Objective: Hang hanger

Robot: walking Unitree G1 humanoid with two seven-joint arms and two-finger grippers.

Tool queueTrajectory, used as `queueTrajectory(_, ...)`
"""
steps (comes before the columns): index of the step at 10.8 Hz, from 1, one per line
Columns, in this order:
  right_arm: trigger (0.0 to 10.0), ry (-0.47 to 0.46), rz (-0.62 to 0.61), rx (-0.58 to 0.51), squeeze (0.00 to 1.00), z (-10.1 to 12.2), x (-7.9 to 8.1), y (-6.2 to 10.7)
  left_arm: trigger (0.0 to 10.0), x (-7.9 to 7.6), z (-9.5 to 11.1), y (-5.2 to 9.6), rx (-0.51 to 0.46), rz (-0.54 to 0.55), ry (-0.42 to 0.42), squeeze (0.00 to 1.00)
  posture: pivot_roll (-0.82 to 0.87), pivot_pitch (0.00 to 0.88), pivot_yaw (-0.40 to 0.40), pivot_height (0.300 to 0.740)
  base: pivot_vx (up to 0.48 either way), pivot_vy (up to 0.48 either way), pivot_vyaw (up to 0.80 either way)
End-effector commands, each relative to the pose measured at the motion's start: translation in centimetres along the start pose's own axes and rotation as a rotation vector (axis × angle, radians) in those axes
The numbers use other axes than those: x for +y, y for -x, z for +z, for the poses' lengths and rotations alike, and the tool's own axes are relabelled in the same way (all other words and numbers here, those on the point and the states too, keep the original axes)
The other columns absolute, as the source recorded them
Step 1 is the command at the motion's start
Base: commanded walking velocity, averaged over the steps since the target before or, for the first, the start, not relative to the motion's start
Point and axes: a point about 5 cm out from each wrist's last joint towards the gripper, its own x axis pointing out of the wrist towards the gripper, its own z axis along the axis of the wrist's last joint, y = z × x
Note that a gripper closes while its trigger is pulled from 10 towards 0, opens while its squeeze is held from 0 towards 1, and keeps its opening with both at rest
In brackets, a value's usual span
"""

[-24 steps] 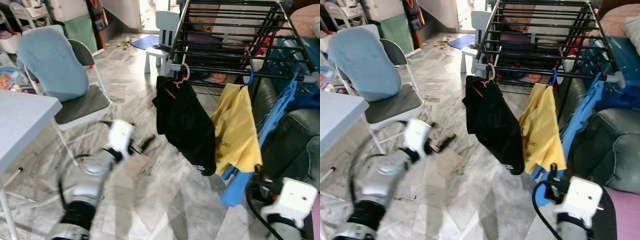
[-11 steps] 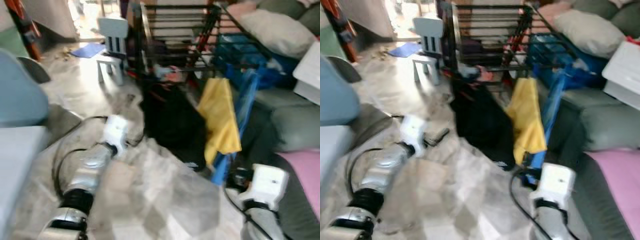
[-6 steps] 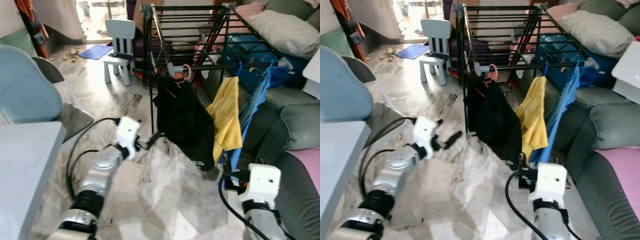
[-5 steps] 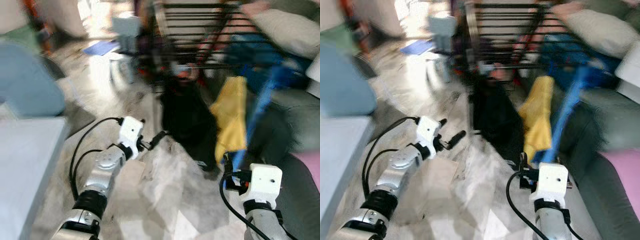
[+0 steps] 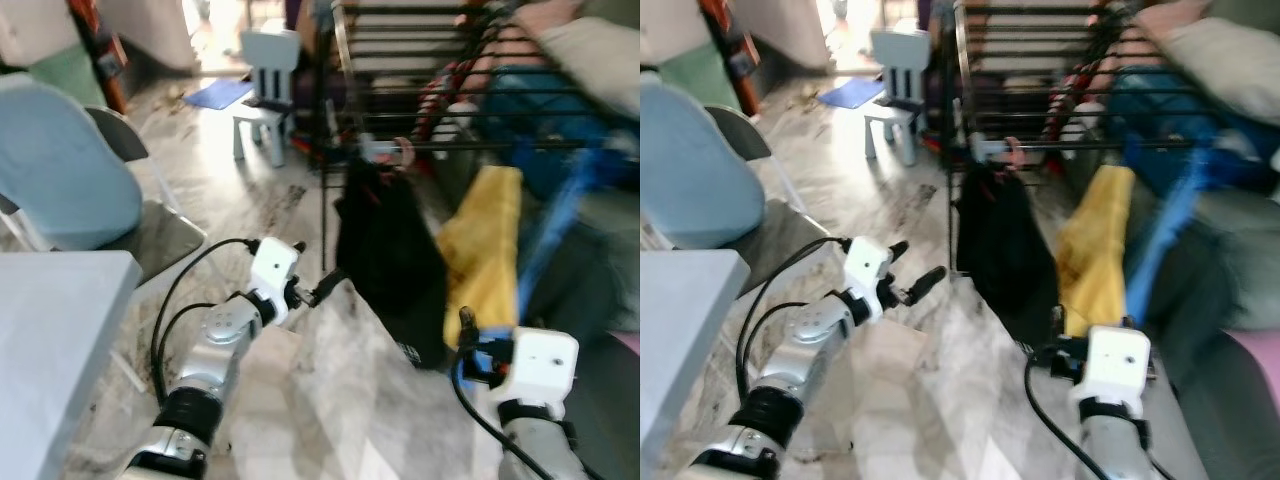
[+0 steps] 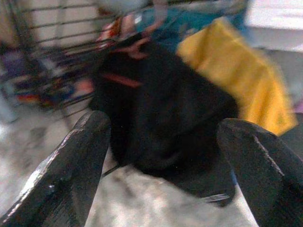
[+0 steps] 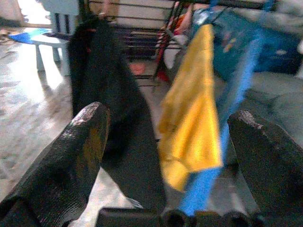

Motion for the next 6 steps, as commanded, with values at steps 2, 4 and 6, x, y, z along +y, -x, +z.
queueTrajectory(2,10.0,0.000,0.005,0.007,0.00,0.0,0.0,0.4,10.0,0.1,0.5,-0.1,-0.018,0.016,-0.007,0.00,-0.06,0.000,-0.004,0.740,0.424,0.000,0.00)
queueTrajectory(4,10.0,0.000,0.001,0.015,0.00,-0.1,-0.2,0.7,10.0,0.8,0.7,-0.2,-0.005,0.118,-0.075,0.00,-0.06,0.000,-0.002,0.740,0.204,0.000,0.00)
queueTrajectory(6,10.0,0.009,0.016,0.011,0.00,0.1,-0.4,0.5,10.0,2.1,2.1,-0.1,0.003,0.015,-0.173,0.00,-0.02,0.000,-0.026,0.740,0.000,0.000,0.00)
